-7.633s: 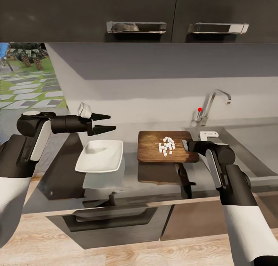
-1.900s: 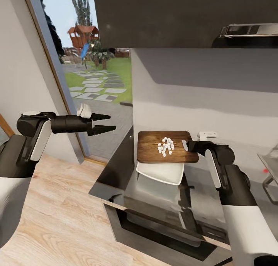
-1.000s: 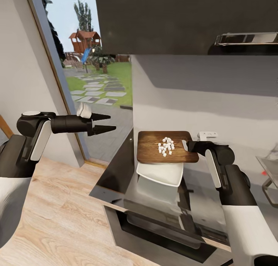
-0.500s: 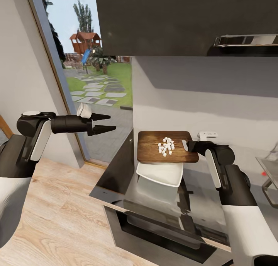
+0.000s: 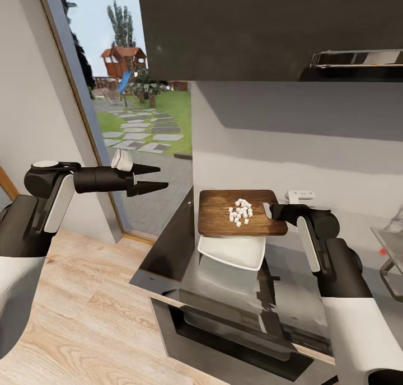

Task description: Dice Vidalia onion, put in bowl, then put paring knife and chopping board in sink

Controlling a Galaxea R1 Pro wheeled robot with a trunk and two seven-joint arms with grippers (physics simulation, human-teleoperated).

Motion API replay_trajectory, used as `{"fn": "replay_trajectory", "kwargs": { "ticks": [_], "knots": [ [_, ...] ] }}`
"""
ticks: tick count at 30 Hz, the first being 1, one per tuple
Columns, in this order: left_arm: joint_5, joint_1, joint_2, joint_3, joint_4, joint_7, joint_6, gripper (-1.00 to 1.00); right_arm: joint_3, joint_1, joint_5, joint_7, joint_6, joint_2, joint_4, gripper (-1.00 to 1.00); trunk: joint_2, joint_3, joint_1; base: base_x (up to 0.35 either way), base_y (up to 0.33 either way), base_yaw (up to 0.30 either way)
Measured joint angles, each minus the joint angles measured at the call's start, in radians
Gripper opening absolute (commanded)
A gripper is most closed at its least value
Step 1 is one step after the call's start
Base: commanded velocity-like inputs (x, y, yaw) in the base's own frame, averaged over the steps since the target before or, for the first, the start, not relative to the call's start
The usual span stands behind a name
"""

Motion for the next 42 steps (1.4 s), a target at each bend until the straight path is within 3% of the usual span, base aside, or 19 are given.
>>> {"fn": "replay_trajectory", "kwargs": {
  "ticks": [36, 42],
  "knots": [
    [0.000, 0.000, 0.000, 0.000, 0.000, 0.000, 0.000, 1.00, 0.000, 0.006, -0.001, 0.003, -0.009, 0.000, 0.000, -1.00, 0.000, 0.000, 0.000, 0.000, 0.000, 0.000],
    [0.000, 0.000, 0.000, 0.000, 0.000, 0.000, 0.000, 1.00, 0.000, 0.015, 0.000, 0.004, -0.058, 0.000, 0.000, -1.00, 0.000, 0.000, 0.000, 0.000, 0.000, 0.000]
  ]
}}
